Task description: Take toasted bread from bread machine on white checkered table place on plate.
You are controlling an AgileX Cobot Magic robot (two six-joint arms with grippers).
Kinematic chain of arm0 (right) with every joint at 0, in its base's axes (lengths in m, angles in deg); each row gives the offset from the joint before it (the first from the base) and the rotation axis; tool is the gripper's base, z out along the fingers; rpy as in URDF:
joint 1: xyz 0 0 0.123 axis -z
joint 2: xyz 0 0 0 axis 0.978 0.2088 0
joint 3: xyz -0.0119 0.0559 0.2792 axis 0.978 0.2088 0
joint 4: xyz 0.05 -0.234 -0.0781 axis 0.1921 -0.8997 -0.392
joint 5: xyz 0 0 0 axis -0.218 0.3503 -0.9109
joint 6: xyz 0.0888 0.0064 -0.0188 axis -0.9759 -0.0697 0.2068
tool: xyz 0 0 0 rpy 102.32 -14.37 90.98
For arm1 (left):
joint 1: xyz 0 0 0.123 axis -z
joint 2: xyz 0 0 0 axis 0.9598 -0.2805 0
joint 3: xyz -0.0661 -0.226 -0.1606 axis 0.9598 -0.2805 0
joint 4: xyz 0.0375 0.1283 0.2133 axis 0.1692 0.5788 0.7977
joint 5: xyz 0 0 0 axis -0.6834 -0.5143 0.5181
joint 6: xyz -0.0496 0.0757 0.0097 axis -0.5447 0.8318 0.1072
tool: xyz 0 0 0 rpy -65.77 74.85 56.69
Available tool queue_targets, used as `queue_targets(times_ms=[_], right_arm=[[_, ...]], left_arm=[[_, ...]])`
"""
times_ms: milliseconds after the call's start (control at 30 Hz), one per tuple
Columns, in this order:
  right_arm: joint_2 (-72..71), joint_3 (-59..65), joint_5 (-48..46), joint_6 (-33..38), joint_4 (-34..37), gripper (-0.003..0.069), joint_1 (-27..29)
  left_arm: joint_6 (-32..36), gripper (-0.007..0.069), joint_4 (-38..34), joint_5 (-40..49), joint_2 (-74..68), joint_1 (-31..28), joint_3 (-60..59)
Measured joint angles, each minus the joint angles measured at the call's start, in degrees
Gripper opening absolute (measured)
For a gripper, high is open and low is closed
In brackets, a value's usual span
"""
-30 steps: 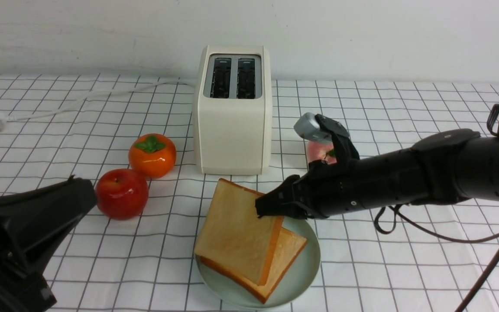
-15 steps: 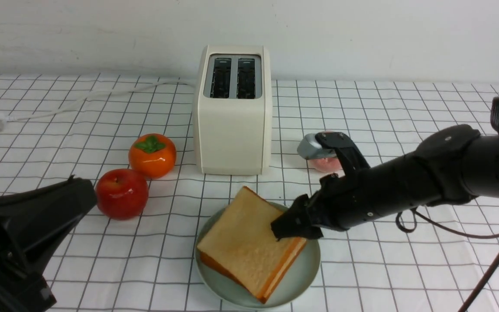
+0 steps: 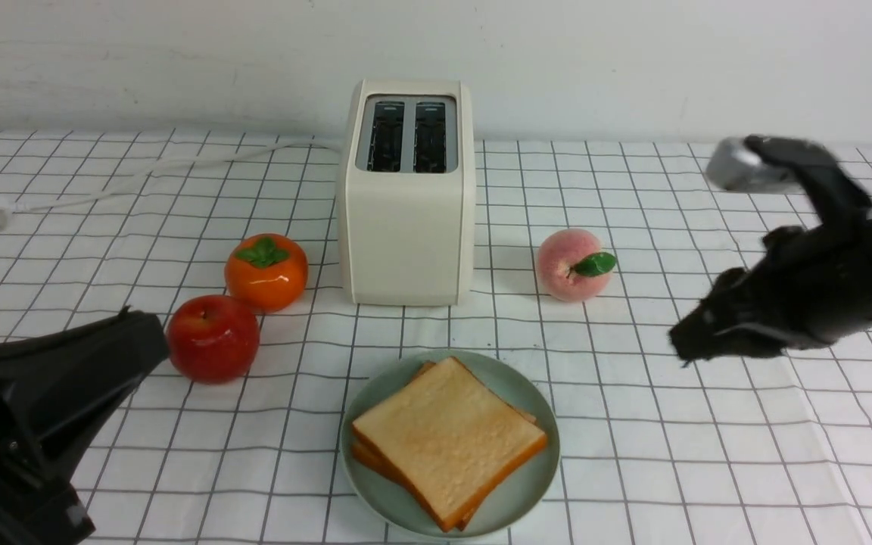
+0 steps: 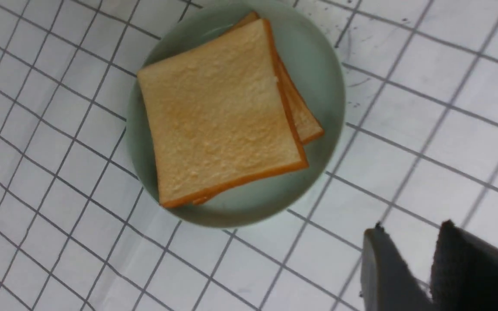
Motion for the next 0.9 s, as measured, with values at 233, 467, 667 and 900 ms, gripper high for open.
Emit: queue_targets(times_ms=[233,467,667,900], right_arm=[[-20.2,0.8,-8.5,-17.5,-19.3,-0.0018,0.0],[-40.1,12.3,-12.8,-29.5,-27.1,-0.0015,0.0],[-56.2,25.0,-7.2,-34.7,-27.9,-0.0009,0.0],[-64.7,34.2,-2.6,-36.3,-28.4,0.0002,0.0]], left_arm=[[0.0,-0.0013,1.4,0.6,11.0,0.0,-0.6],[0.0,-0.0013,0.8,1.1,20.4,0.0,-9.7],[0.0,-0.0013,0.1,1.3,21.0,0.0,-16.7],[0.0,-0.0013,0.0,1.3,21.0,0.0,-21.5]])
